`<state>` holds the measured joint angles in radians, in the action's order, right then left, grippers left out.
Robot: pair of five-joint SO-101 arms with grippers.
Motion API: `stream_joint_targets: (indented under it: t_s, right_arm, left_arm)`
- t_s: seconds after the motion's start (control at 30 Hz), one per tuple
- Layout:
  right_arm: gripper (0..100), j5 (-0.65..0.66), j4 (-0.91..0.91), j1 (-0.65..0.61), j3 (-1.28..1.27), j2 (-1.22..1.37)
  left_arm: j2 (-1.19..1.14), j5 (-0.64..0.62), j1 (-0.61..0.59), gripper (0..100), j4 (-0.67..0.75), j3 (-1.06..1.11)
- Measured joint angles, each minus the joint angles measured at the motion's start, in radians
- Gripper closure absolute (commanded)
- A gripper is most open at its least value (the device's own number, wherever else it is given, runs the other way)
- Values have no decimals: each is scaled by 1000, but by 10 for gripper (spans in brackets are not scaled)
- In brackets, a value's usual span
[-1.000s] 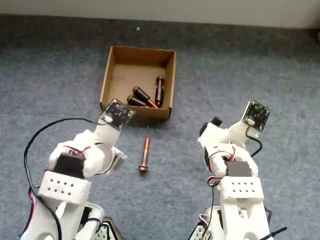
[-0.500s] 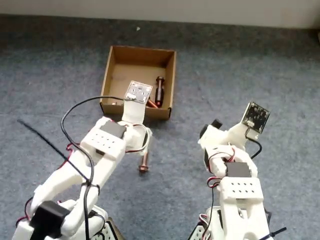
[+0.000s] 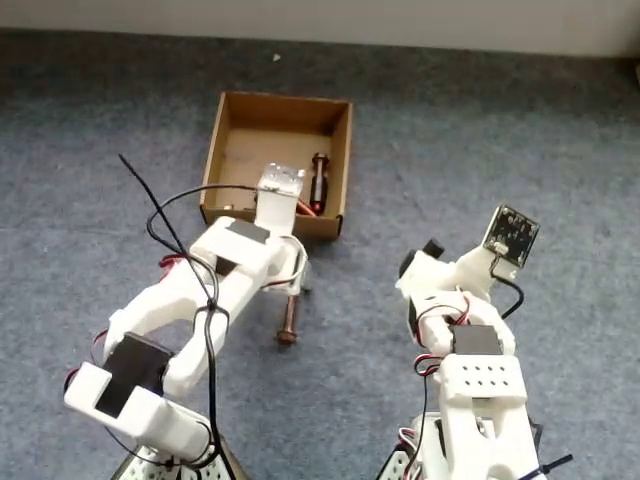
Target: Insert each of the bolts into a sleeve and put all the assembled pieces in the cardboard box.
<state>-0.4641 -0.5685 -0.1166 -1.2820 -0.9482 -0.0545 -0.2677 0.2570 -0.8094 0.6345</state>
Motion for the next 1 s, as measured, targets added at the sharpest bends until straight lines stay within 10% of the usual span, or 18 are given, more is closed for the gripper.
stream_joint_targets:
  t_s: [0.57,1.0]
  right_arm:
    - [994,0,0,0,0,0]
    - [994,0,0,0,0,0]
  left_arm:
    - [17,236,-321,947,-322,-29]
    - [293,222,-81,944,-327,-29]
